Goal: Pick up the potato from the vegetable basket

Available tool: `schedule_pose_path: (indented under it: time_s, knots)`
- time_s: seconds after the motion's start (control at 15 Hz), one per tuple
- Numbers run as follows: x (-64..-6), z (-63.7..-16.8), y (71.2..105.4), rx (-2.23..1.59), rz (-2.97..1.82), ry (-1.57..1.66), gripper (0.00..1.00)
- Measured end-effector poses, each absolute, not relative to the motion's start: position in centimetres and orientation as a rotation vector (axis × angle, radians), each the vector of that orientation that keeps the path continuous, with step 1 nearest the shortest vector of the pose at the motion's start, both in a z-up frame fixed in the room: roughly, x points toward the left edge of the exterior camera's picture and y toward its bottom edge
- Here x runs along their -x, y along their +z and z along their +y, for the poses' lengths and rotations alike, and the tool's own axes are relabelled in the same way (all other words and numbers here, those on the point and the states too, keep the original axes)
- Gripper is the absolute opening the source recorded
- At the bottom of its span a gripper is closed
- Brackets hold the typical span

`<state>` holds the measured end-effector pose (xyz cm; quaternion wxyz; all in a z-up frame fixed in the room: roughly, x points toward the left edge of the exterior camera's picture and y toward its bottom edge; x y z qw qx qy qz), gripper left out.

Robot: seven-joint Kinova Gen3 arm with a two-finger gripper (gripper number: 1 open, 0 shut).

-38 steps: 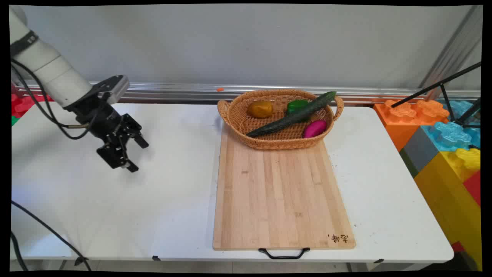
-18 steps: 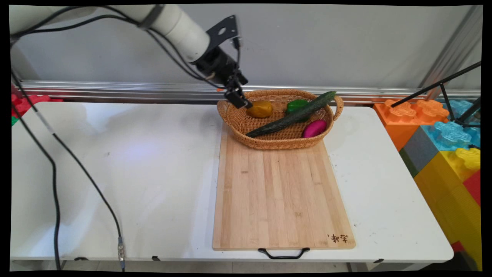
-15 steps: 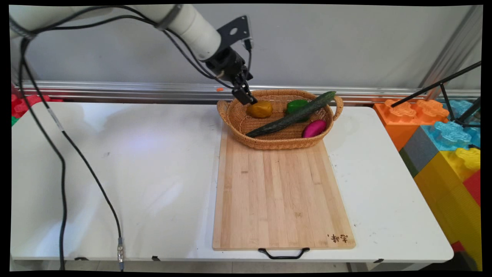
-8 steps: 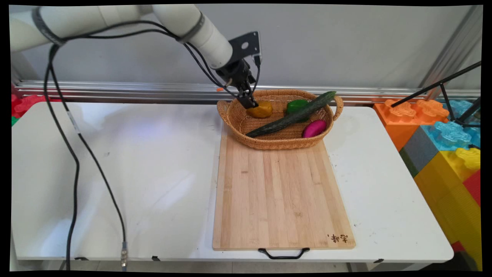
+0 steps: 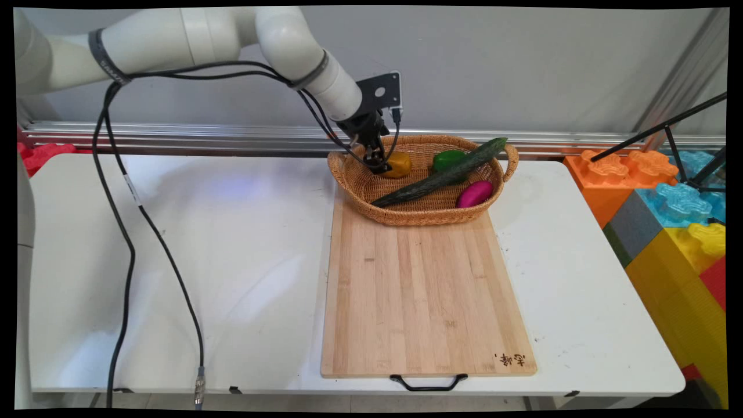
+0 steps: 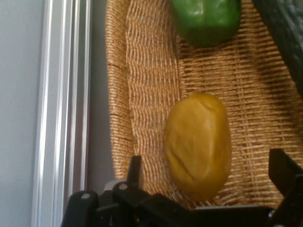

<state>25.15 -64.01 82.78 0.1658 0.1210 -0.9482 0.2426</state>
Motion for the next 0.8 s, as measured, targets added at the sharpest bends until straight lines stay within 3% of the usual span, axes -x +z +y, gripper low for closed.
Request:
schedule_pose_path:
  time_s: [0.8]
  knots:
    - [-24.2,-64.8,79.6,-0.354,-2.698,0.731,1.0]
